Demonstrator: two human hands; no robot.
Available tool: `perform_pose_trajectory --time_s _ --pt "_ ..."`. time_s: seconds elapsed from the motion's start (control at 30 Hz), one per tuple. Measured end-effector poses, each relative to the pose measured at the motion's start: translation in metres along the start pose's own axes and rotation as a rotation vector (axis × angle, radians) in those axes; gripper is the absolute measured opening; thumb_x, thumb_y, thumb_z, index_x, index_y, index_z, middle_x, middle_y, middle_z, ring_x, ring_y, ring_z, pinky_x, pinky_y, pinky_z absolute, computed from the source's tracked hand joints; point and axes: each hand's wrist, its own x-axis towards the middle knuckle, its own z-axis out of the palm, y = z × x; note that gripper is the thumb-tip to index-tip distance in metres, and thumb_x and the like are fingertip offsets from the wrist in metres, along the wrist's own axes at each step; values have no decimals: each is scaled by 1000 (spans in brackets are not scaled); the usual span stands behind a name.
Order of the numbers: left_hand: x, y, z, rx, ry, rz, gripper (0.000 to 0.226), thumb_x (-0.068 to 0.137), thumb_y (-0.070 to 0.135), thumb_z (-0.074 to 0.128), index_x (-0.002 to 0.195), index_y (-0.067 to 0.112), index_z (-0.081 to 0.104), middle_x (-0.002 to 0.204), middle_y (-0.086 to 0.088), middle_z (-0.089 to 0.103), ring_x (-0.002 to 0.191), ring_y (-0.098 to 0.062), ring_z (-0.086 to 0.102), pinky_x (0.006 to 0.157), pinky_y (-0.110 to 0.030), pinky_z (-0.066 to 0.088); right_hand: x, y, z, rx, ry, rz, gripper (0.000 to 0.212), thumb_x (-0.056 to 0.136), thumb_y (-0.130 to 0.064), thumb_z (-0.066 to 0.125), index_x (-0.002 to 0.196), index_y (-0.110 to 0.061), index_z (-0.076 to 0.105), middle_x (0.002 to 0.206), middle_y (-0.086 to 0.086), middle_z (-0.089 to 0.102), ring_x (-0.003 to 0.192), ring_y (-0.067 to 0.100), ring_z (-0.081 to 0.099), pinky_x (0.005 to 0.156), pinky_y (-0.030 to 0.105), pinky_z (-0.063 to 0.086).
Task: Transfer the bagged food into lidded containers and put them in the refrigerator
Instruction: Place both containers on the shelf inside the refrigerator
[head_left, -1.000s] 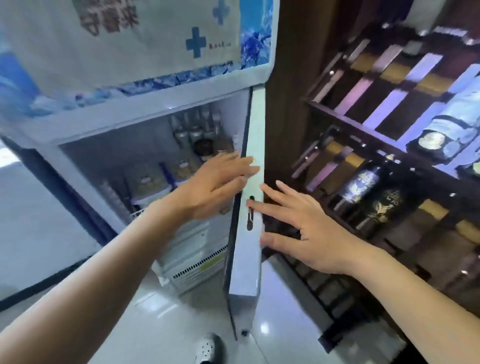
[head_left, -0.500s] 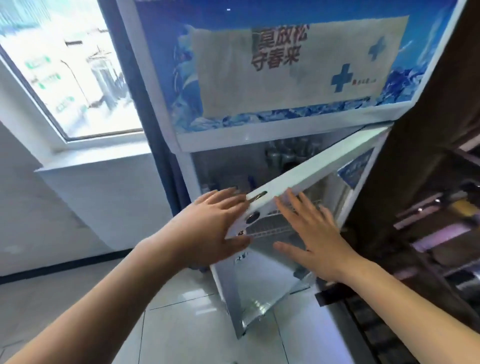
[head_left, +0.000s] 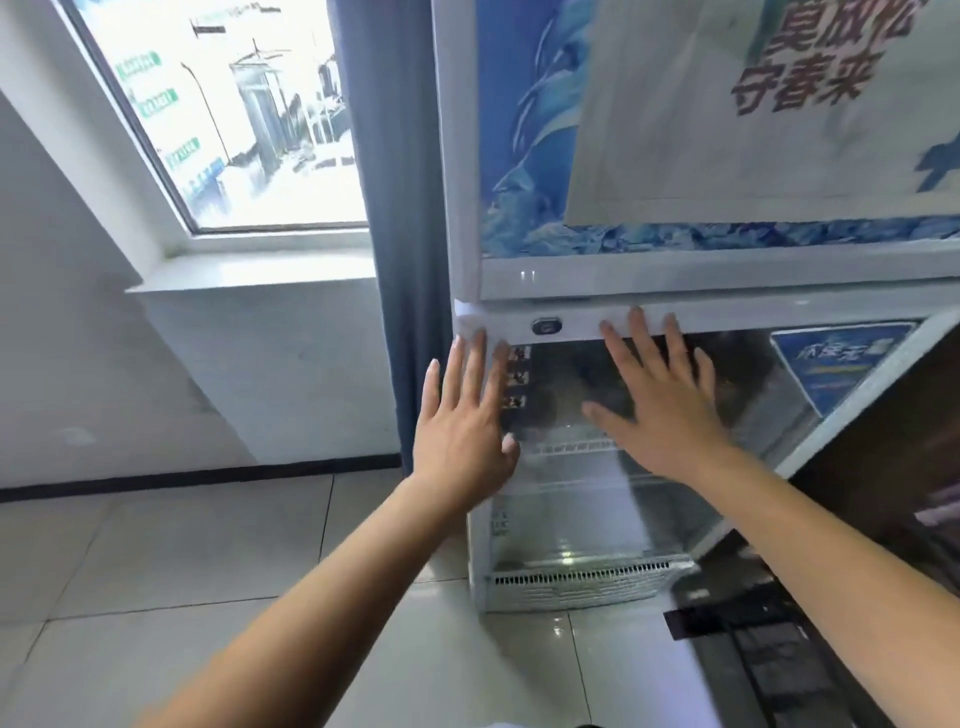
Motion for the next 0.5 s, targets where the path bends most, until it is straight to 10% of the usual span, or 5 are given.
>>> perform_pose_trajectory --time_s 0.27,0.5 --pt "6 5 21 -38 41 -63 106 86 43 62 155 33 -18 158 0 -38 147 -27 -31 123 -51 -7 3 10 19 9 38 -103 91 90 -63 47 153 -45 -17 157 -2 -40 144 35 -37 119 60 2" --pt "-36 20 11 -173 -50 -213 86 90 41 55 158 36 3 167 0 -11 152 -23 -17 124 -40 -5 -10 -16 52 217 -161 -335 76 89 -66 44 155 -48 9 166 -12 -6 151 18 -22 121 55 2"
